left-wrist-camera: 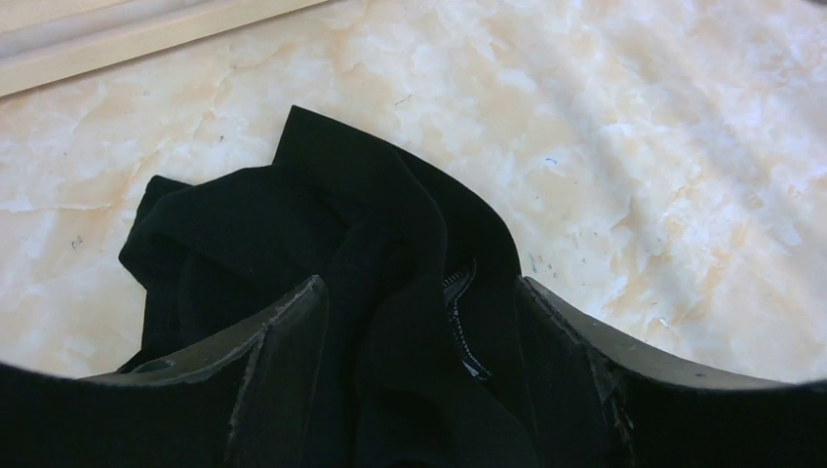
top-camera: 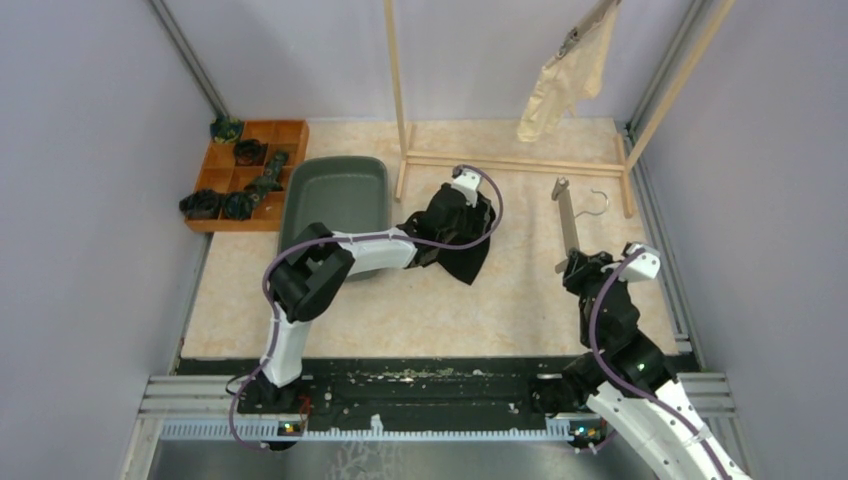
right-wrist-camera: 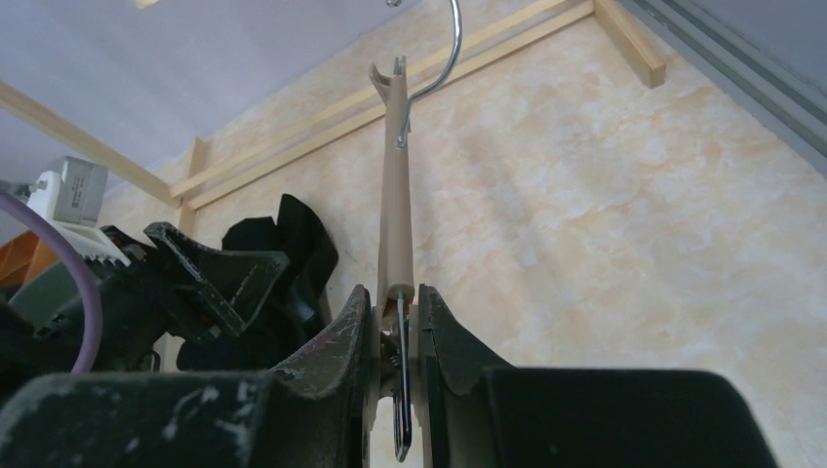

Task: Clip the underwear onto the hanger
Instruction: Flatten out the underwear at the center of the board.

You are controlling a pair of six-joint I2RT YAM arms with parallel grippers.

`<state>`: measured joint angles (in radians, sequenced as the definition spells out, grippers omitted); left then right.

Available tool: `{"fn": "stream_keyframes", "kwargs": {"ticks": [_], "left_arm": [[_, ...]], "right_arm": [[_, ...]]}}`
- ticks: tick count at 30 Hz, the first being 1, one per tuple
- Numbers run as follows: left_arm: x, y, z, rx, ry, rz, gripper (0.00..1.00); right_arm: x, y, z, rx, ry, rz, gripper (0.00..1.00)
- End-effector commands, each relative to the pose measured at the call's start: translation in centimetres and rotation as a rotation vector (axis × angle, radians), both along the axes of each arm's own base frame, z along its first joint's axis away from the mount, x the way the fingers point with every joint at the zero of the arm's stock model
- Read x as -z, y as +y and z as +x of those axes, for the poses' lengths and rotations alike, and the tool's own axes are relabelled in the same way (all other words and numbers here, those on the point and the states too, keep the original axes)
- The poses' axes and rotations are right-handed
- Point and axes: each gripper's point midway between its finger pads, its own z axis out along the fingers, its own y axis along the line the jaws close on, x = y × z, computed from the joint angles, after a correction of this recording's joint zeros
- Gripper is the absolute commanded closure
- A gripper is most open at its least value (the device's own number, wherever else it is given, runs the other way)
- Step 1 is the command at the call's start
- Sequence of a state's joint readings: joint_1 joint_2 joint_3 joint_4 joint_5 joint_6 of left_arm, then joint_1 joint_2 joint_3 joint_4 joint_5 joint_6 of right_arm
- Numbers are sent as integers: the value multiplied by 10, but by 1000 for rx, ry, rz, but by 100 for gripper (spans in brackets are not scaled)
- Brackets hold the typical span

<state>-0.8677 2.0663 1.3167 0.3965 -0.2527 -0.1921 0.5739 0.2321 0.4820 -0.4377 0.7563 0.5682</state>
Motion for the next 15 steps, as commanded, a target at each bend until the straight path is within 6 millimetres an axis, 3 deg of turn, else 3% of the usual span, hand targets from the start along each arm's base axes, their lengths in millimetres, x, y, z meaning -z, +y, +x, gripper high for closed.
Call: {"fn": "stream_keyframes", "kwargs": {"ticks": [1,10,15], "left_arm": [[1,-3,10,-12,-19,11,28],[8,-11,12,16,-23,3,62],[-4,-15,9,33,-55,-40,91]], "right_arm": [[-17,3,5,-3,-62,32,100],[-16,5,5,-8,-62,34,100],[-15,5,6,-10,-61,36,100]]}}
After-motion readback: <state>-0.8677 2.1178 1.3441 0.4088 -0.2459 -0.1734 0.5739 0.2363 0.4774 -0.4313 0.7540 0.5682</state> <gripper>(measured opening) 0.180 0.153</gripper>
